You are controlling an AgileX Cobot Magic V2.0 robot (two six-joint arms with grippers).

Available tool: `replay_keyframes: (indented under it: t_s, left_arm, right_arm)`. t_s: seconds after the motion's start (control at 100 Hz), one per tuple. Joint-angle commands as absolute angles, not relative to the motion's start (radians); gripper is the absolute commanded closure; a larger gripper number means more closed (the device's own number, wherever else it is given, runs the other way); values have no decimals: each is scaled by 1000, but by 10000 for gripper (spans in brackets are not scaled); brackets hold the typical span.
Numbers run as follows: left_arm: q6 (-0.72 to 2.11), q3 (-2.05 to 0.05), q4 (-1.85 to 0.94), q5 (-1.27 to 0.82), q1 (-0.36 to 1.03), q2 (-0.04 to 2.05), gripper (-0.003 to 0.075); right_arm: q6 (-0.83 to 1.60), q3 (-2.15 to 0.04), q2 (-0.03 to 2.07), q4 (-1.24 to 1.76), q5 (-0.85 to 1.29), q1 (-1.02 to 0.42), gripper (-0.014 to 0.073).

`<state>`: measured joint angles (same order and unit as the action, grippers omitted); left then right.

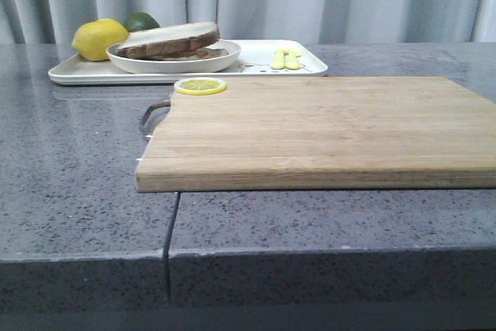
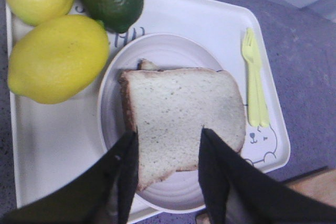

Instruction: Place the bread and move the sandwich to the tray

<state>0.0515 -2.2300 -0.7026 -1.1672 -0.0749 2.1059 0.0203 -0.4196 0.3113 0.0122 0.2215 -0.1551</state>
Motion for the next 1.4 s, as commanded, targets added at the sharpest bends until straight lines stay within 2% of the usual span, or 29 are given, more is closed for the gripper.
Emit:
replay_keyframes:
  t_s: [0.0, 0.37, 0.55, 0.78, 1.04, 1.25, 1.39]
  left_arm:
    - [91, -2269, -752, -1150, -69, 1990, 470]
    - [170, -2263, -646, -1146, 18, 1776, 470]
    - [186, -2156, -547, -1097, 89, 1649, 470]
    - [245, -1756, -538, -854, 147, 1381, 470]
    - [290, -1173, -537, -434, 225, 993, 470]
    - [298, -757, -523, -142, 233, 690, 470]
    - [298, -544, -523, -34, 233, 528, 470]
  right_arm:
    - [27, -445, 318, 6, 135, -150, 186]
    - [27, -445, 318, 6, 135, -150, 186]
    - [27, -445, 318, 6, 135, -150, 186]
    - [27, -445, 318, 6, 135, -150, 186]
    - [28, -445, 318, 0, 134, -150, 186]
    - [28, -445, 318, 0, 134, -150, 186]
    - [28, -445, 318, 0, 134, -150, 186]
